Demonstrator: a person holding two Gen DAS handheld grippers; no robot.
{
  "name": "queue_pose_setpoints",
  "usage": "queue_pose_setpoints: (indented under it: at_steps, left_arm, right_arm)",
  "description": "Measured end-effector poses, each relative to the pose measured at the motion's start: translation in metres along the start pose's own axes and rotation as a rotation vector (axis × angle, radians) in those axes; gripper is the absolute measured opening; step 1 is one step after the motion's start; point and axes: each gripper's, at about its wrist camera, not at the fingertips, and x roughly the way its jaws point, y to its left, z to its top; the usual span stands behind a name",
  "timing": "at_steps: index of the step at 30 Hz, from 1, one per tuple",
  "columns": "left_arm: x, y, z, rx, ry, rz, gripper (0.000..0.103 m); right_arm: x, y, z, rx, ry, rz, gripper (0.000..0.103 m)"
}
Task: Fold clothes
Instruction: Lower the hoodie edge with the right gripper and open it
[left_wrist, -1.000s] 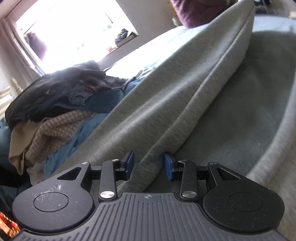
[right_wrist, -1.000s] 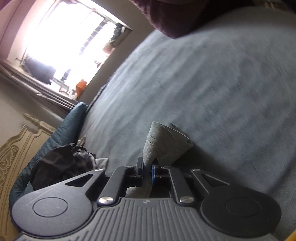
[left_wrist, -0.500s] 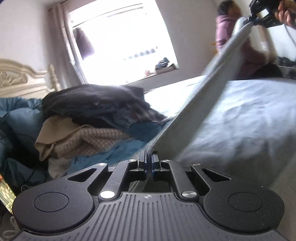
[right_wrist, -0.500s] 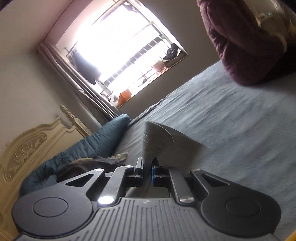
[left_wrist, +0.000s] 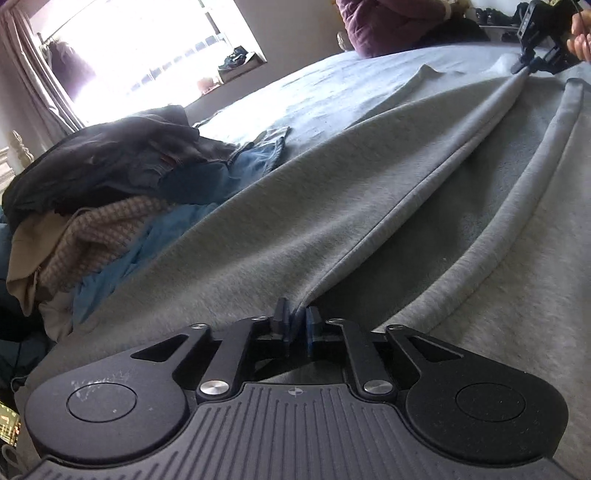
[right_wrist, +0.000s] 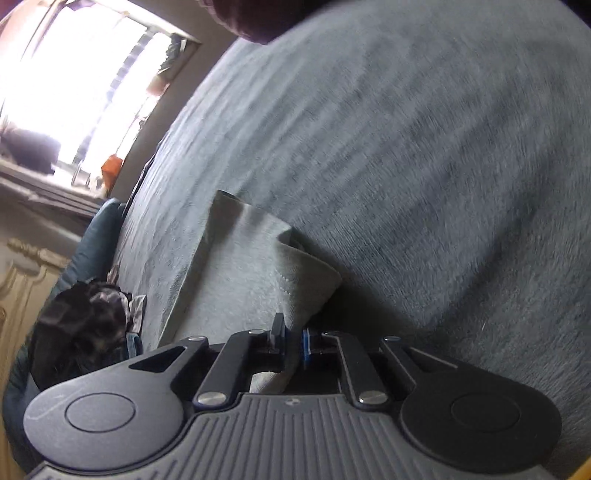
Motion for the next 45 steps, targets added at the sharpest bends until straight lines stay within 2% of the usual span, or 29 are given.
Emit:
queue_pose_setpoints:
  at_steps: [2,3,4,6,9,12,16,18,21,26,29,33,37,39,41,42,43,45]
  left_arm:
    - [0.001,0.000,-0.002,-0.008,0.011,-0.004,0.022]
    - [0.002,0.000,-0.002,-0.016,0.015,-0.004,0.025]
    - [0.001,0.001,-0.002,-0.029,0.018,-0.003,0.027]
    - [-0.001,0.004,0.000,-0.079,0.019,-0.019,0.040]
    - [-0.011,0.011,0.004,-0.190,-0.025,-0.096,0.050]
    - [-0.022,0.015,0.009,-0.292,-0.090,-0.156,0.059]
    - [-0.023,0.013,0.014,-0.385,-0.139,-0.191,0.062]
    - [-0.017,0.013,0.015,-0.422,-0.144,-0.192,0.063]
    - [-0.006,0.017,0.014,-0.473,-0.140,-0.178,0.063]
    - [0.013,0.025,0.005,-0.548,-0.149,-0.221,0.063]
    - [0.024,0.027,-0.001,-0.561,-0.129,-0.211,0.063]
    - [0.034,0.033,-0.011,-0.612,-0.134,-0.258,0.067]
    - [0.038,0.036,-0.015,-0.634,-0.147,-0.292,0.069]
    - [0.037,0.034,-0.014,-0.620,-0.148,-0.286,0.070]
    - [0.035,0.031,-0.008,-0.582,-0.152,-0.273,0.070]
    - [0.034,0.029,-0.005,-0.562,-0.155,-0.267,0.070]
    - [0.033,0.028,-0.002,-0.547,-0.158,-0.254,0.070]
    - [0.035,0.029,0.001,-0.545,-0.169,-0.235,0.070]
  right_arm:
    - [-0.004,0.001,0.003,-0.022,-0.002,-0.038,0.021]
    - [-0.007,0.001,0.003,-0.027,-0.009,-0.059,0.033]
    - [-0.011,0.000,0.005,-0.024,-0.028,-0.076,0.037]
    - [-0.023,-0.004,0.012,-0.008,-0.077,-0.112,0.040]
    - [-0.043,-0.003,0.019,0.019,-0.156,-0.151,0.042]
    - [-0.057,0.016,0.021,-0.020,-0.186,-0.135,0.044]
    - [-0.039,0.063,0.016,-0.174,-0.124,-0.084,0.047]
    - [-0.015,0.095,0.009,-0.268,-0.080,-0.074,0.060]
    - [0.020,0.132,-0.001,-0.362,-0.044,-0.066,0.068]
    - [0.067,0.149,0.027,-0.426,-0.066,-0.209,0.071]
    - [0.094,0.145,0.052,-0.437,-0.047,-0.214,0.072]
    - [0.128,0.144,0.065,-0.479,-0.062,-0.249,0.072]
    - [0.151,0.129,0.068,-0.457,0.001,-0.181,0.072]
    - [0.152,0.127,0.064,-0.491,-0.001,-0.168,0.069]
    - [0.153,0.128,0.061,-0.546,-0.010,-0.191,0.060]
    - [0.152,0.130,0.060,-0.566,-0.015,-0.199,0.051]
    - [0.149,0.132,0.060,-0.572,-0.022,-0.199,0.028]
    - [0.143,0.137,0.060,-0.593,-0.046,-0.198,0.017]
